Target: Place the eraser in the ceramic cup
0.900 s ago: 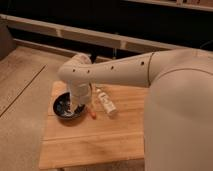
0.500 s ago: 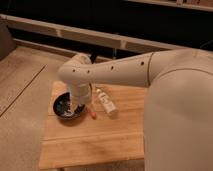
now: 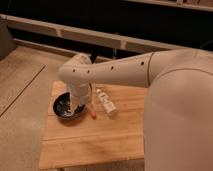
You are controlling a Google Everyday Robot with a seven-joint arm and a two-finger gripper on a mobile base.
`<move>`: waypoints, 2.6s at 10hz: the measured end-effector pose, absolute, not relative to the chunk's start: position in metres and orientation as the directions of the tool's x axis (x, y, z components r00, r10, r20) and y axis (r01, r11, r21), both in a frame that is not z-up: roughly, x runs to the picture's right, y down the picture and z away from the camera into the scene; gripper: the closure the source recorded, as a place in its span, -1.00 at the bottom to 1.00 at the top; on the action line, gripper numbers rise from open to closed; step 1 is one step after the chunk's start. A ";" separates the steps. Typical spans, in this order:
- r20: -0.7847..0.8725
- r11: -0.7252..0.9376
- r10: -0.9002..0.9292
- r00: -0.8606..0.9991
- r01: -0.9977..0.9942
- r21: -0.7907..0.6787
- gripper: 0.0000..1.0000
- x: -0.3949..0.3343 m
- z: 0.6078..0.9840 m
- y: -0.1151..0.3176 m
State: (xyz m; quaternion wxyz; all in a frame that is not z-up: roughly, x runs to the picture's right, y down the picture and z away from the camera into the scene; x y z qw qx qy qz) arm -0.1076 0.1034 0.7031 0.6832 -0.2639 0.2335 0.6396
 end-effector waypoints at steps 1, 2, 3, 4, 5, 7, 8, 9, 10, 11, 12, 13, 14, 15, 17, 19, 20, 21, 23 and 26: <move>-0.657 0.043 0.751 0.073 -0.997 -0.062 -0.30 -0.108 0.703 0.103; -0.657 0.043 0.751 0.073 -0.997 -0.062 -0.30 -0.108 0.703 0.103; -0.657 0.043 0.751 0.073 -0.997 -0.062 -0.30 -0.108 0.703 0.103; -0.657 0.043 0.751 0.073 -0.997 -0.062 -0.30 -0.108 0.703 0.103; -0.657 0.043 0.751 0.073 -0.997 -0.062 -0.30 -0.108 0.703 0.103; -0.652 0.044 0.755 0.072 -0.997 -0.059 -0.30 -0.107 0.703 0.101; -0.628 0.034 0.775 0.070 -0.997 -0.070 -0.30 -0.110 0.705 0.092; -0.579 0.015 0.813 0.069 -0.995 -0.097 -0.30 -0.114 0.710 0.072; -0.528 0.011 0.846 0.079 -0.991 -0.131 -0.30 -0.118 0.713 0.053; -0.466 0.017 0.880 0.097 -0.985 -0.173 -0.30 -0.121 0.714 0.033; -0.398 0.039 0.908 0.129 -0.973 -0.225 -0.30 -0.126 0.712 0.015; -0.362 0.055 0.920 0.147 -0.966 -0.252 -0.30 -0.128 0.710 0.006; -0.353 0.058 0.924 0.150 -0.965 -0.257 -0.30 -0.127 0.709 0.004; -0.353 0.058 0.923 0.150 -0.965 -0.258 -0.30 -0.127 0.709 0.004; -0.353 0.063 0.923 0.155 -0.964 -0.259 -0.30 -0.130 0.709 0.005; -0.338 0.106 0.923 0.186 -0.965 -0.241 -0.30 -0.127 0.723 -0.004; -0.320 0.137 0.923 0.213 -0.960 -0.245 -0.30 -0.130 0.730 -0.010; -0.276 0.177 0.927 0.253 -0.946 -0.271 -0.30 -0.138 0.742 -0.026; -0.224 0.212 0.930 0.290 -0.924 -0.317 -0.30 -0.149 0.760 -0.046; -0.185 0.225 0.932 0.313 -0.896 -0.384 -0.30 -0.154 0.788 -0.065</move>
